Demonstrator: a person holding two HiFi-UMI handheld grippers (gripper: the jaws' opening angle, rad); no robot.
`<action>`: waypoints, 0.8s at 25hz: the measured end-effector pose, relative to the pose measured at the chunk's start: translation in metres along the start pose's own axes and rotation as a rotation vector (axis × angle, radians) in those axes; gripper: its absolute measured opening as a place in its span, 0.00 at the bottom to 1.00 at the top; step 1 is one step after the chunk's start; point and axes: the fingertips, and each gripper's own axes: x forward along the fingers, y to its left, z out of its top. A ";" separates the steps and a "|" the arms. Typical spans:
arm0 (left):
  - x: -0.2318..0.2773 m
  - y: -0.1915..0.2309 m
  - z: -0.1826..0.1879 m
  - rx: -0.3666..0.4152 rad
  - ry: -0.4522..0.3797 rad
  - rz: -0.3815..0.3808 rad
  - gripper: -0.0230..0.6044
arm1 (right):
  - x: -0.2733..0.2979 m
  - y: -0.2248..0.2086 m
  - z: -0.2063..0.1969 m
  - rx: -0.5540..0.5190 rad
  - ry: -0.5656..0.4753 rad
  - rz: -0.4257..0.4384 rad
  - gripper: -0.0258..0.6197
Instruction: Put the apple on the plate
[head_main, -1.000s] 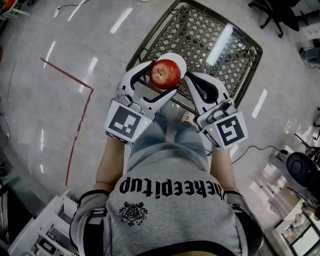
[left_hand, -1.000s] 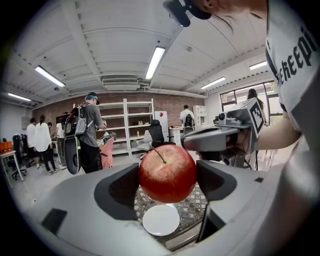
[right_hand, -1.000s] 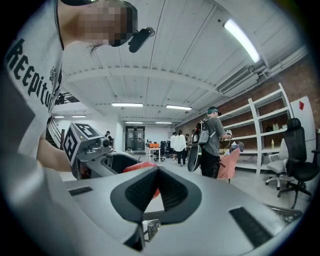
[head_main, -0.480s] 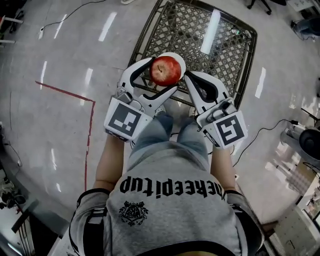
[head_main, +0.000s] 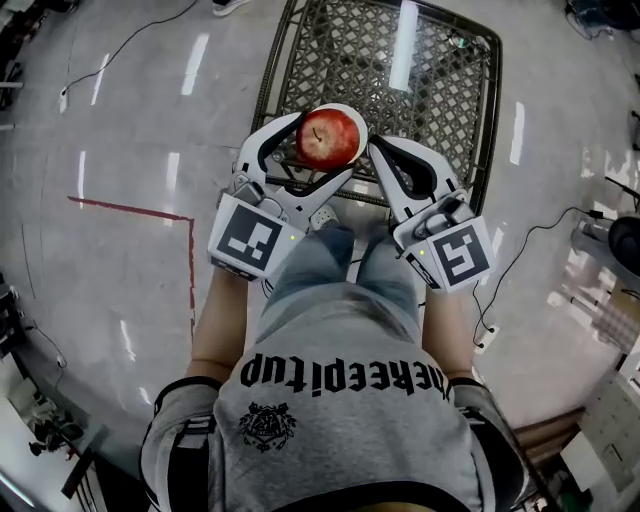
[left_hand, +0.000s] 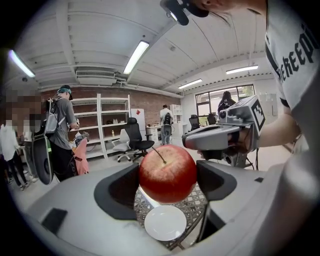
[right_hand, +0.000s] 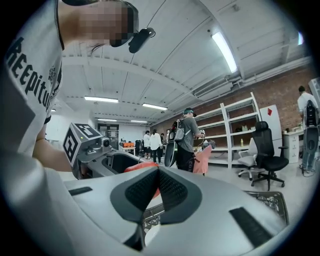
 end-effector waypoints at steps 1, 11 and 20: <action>0.003 0.001 -0.002 0.000 0.001 -0.009 0.64 | 0.001 -0.003 -0.002 0.004 0.001 -0.008 0.06; 0.023 0.004 -0.023 -0.004 0.028 -0.050 0.64 | 0.002 -0.013 -0.025 0.022 0.031 -0.064 0.06; 0.037 0.008 -0.048 -0.009 0.048 -0.056 0.64 | 0.012 -0.013 -0.050 0.040 0.062 -0.068 0.06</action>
